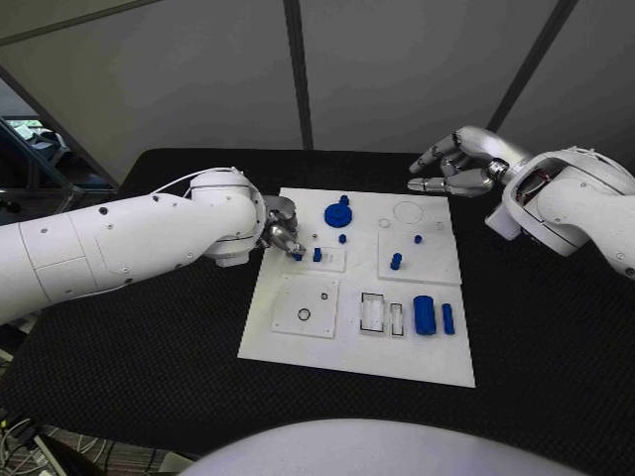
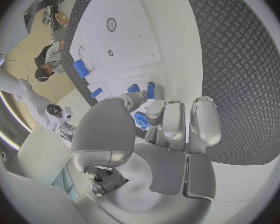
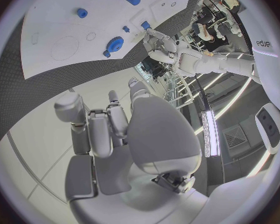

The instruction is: Assemble the parts on the task board

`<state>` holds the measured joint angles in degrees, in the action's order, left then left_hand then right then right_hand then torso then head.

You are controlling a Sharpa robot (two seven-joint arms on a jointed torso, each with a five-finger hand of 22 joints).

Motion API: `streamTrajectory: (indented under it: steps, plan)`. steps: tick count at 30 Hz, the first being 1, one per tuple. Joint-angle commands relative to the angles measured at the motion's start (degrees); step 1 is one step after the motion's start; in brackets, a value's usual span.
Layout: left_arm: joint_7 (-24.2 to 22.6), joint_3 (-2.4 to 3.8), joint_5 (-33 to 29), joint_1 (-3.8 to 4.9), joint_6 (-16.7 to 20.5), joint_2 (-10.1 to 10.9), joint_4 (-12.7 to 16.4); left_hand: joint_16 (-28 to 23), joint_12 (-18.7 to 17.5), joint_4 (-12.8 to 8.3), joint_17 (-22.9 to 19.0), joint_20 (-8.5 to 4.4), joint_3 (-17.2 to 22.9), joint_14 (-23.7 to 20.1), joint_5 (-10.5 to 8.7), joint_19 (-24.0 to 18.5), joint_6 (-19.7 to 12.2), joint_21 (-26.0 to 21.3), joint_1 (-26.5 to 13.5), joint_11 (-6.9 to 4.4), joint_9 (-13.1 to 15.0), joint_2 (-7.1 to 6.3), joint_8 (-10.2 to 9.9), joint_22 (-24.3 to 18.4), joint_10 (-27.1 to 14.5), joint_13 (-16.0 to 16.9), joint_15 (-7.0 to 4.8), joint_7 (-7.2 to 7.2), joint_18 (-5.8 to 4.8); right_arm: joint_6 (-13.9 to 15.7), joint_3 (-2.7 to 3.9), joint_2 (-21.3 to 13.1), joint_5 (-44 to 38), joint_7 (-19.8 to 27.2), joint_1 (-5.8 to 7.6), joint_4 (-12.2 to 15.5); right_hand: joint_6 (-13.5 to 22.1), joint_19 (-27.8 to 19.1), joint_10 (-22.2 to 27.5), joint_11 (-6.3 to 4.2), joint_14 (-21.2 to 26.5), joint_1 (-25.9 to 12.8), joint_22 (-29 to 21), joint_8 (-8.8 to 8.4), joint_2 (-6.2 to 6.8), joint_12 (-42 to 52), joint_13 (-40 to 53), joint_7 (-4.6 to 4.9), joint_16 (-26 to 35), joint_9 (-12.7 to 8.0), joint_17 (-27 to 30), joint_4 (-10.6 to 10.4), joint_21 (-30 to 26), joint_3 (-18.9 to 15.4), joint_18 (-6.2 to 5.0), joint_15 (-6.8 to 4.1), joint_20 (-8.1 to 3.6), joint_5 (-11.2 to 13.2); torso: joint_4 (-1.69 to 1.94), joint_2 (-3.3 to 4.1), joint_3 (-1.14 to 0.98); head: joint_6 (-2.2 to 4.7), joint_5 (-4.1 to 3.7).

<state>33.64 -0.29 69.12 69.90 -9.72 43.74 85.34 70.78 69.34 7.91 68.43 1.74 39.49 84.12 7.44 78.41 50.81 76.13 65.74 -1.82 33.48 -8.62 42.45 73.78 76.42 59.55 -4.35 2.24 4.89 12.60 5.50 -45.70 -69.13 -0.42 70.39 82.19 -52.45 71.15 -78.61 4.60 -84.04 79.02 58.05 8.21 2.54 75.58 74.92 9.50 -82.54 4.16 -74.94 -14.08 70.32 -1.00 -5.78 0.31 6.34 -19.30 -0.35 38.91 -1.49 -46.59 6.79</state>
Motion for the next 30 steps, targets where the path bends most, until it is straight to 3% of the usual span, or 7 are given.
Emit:
streamTrajectory:
  steps: [1,12,30]
  plan:
    - [0.80,-0.22,0.05,-0.22,-1.35,-0.18,-0.31,0.37,0.19,0.74,0.09,0.03,-1.65,1.26,-0.14,0.40,0.24,0.36,-0.76,-0.13,-0.05,0.08,0.26,0.11,0.22,0.10,-0.47,-0.36,-0.53,-0.17,0.03,-0.04,-0.11,0.23,0.10,0.12,0.11,-0.11,0.15,-0.26,-3.26,0.33,-0.03,0.36,-0.09,0.36,1.47,-0.22,0.27,0.05,-3.68,-0.33,-0.26,-0.06,-0.84,-0.33,-0.09,-0.29,0.00,0.00,-0.03,-0.03,0.01]
    - [0.89,-0.23,0.05,-0.22,-0.98,-0.45,-0.83,0.39,0.67,3.97,0.15,-0.18,-8.85,1.27,-0.06,0.87,1.21,0.61,-2.55,-0.29,-0.65,-0.18,0.01,0.79,0.39,0.52,-0.64,-0.54,-0.66,-0.19,0.03,-0.06,-0.11,0.19,0.10,0.10,0.11,-0.11,0.15,-0.26,-3.26,0.33,-0.03,0.36,-0.09,0.36,1.47,-0.22,0.27,0.05,-3.68,-0.33,-0.26,-0.06,-0.84,-0.33,-0.09,-0.29,0.03,0.00,-0.02,-0.14,-0.01]
    - [0.90,-0.23,0.05,-0.22,0.03,-0.76,-1.15,0.39,0.86,5.00,0.16,-0.23,-10.77,1.28,0.01,1.07,1.60,0.76,-2.67,-0.36,-0.77,0.01,0.04,1.07,0.52,0.70,-0.70,-0.64,-0.72,-0.20,0.03,-0.11,-0.11,0.09,0.10,0.13,0.11,-0.11,0.15,-0.26,-3.26,0.33,-0.03,0.36,-0.09,0.36,1.47,-0.22,0.27,0.05,-3.68,-0.33,-0.26,-0.06,-0.84,-0.33,-0.09,-0.29,0.07,0.04,0.01,-0.26,-0.07]
